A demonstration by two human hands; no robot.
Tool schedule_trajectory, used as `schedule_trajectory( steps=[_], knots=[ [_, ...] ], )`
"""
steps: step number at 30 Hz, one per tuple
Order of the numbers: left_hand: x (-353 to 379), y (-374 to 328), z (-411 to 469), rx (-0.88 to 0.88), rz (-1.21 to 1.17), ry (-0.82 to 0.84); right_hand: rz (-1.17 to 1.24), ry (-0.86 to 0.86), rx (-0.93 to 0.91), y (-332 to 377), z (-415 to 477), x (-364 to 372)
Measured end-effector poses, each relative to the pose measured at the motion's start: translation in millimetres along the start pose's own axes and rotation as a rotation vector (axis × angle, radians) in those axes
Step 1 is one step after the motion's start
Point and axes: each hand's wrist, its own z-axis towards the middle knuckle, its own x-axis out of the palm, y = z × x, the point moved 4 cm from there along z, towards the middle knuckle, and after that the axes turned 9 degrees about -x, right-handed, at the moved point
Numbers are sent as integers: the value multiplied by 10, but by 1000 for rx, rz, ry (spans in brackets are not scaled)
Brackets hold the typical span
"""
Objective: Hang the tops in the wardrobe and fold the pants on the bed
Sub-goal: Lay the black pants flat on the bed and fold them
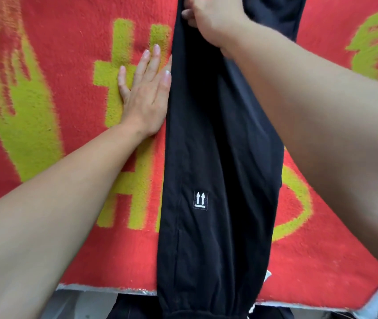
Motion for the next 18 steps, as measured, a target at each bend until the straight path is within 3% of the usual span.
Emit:
schedule_trajectory(
  steps=[1,4,6,9,12,13,15,18],
  knots=[
    [0,-5,0,1,0,8,-9,-5,-43,26,-99,-51],
    [-16,-3,-16,1,14,36,-78,-306,-229,-70,-514,-281],
    [-39,-19,-23,-11,15,62,-175,-363,-259,-238,-926,-363],
    [-113,-167,-45,-100,-98,0,-436,-339,-205,-570,-1464,-347],
    [-190,-430,-332,-41,-68,-297,-675,-220,-176,-860,-1792,-190],
    [-118,-491,-464,72,47,-306,-754,-150,-193,-1003,-1867,-160],
    [118,-433,-614,255,287,-153,-885,-66,-210,-1323,-1952,-216],
    [285,-189,-558,231,365,-83,-925,-90,-179,-1654,-1964,-317]
  ],
)
